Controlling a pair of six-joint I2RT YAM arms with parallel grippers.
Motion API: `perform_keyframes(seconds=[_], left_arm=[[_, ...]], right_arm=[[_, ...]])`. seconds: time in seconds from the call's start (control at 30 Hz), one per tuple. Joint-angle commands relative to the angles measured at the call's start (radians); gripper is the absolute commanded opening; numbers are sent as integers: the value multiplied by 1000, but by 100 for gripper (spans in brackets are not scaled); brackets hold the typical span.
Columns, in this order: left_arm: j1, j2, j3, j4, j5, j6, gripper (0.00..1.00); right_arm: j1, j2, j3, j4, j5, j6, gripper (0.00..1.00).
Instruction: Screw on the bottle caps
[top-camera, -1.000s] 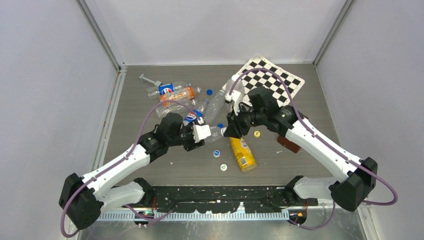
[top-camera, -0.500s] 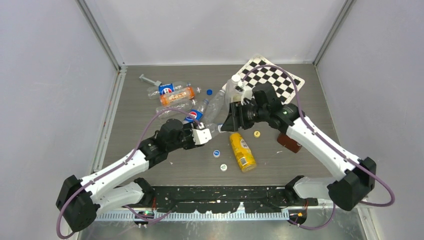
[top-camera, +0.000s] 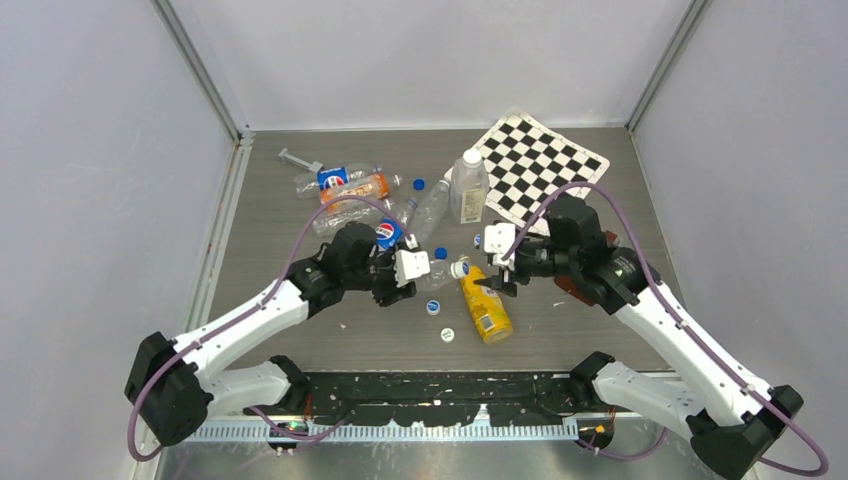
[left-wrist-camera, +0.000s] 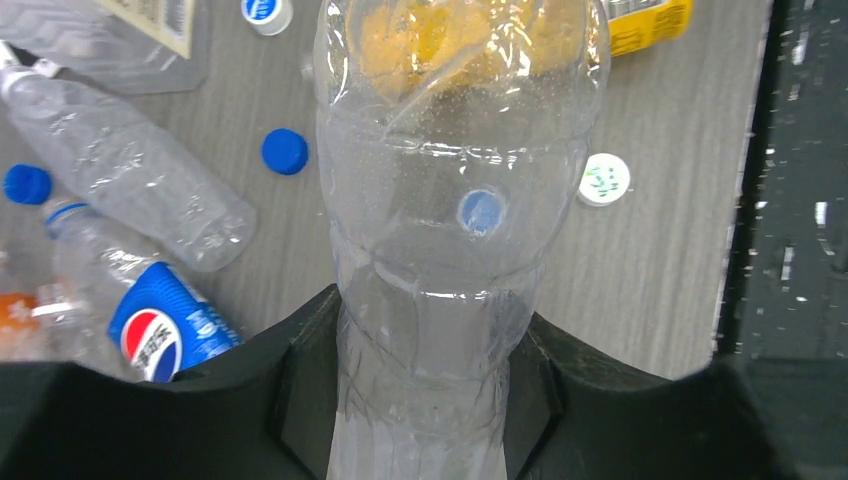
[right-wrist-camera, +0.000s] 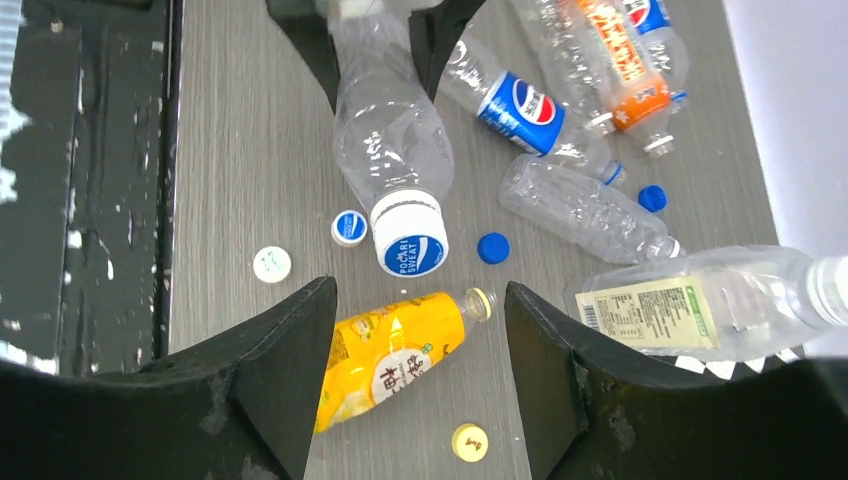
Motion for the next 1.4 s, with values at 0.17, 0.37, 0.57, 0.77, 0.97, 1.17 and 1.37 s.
perform_keyframes(seconds=[0.17, 0.37, 0.57, 0.77, 0.97, 1.17, 1.37], left_arm=[[12, 35, 63, -60, 185, -49, 0], [11, 54, 70, -74, 204, -44, 0], [11, 72, 77, -87, 214, -40, 0], [12, 77, 81, -88, 225, -40, 0], [12, 76, 82, -90, 234, -39, 0], [12, 55, 64, -42, 171, -38, 0], [11, -17, -4, 110, 34, -46, 0]], right_arm=[[76, 71, 59, -114, -34, -256, 61], [102, 92, 56, -112, -22, -280, 58], [121, 119, 59, -108, -14, -295, 56], [135, 129, 63, -125, 0, -303, 53], [142, 150, 71, -155, 6, -307, 39], [143, 205, 106, -180, 39, -147, 2], [143, 271, 111, -34, 310, 583, 1]])
